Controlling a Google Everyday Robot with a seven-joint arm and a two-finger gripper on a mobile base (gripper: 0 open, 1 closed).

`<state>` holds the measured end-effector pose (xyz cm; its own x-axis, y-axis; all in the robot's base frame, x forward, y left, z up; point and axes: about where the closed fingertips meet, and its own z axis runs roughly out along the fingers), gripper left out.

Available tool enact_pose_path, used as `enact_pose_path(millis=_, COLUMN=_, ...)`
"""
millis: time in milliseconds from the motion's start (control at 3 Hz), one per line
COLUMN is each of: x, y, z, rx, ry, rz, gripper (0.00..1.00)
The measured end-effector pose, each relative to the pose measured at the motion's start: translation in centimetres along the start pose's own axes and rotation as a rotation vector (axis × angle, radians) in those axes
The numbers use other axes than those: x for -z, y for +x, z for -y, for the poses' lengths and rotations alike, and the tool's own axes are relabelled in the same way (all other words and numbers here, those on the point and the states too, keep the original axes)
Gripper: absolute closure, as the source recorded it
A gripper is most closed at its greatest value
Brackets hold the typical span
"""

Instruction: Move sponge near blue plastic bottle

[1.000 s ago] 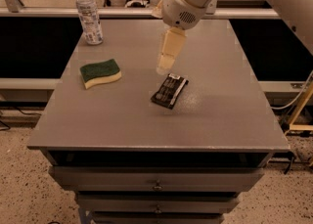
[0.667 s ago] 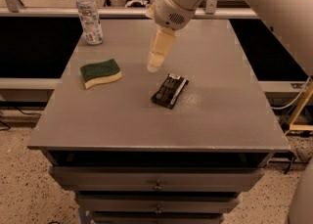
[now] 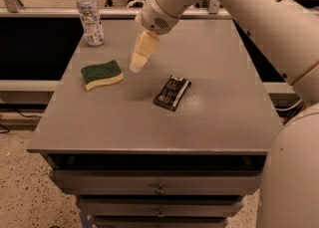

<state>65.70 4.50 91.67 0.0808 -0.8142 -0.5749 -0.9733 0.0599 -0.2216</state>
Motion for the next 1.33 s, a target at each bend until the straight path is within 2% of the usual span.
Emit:
enact_pose_path(millis=333, x=-1.8, y=-1.2, z=0.6, rx=0.000, ry=0.005, rz=0.067, gripper=0.00)
enact_pose_path(millis=667, x=-3.9, y=-2.5, z=0.0, rx=0.019, ry=-0.006, rz=0.116, gripper=0.00)
enact_pose_path(millis=1333, x=-8.5, y=-4.7, z=-2.5, rx=0.068, ry=-0.097, rz=0.155, gripper=0.00)
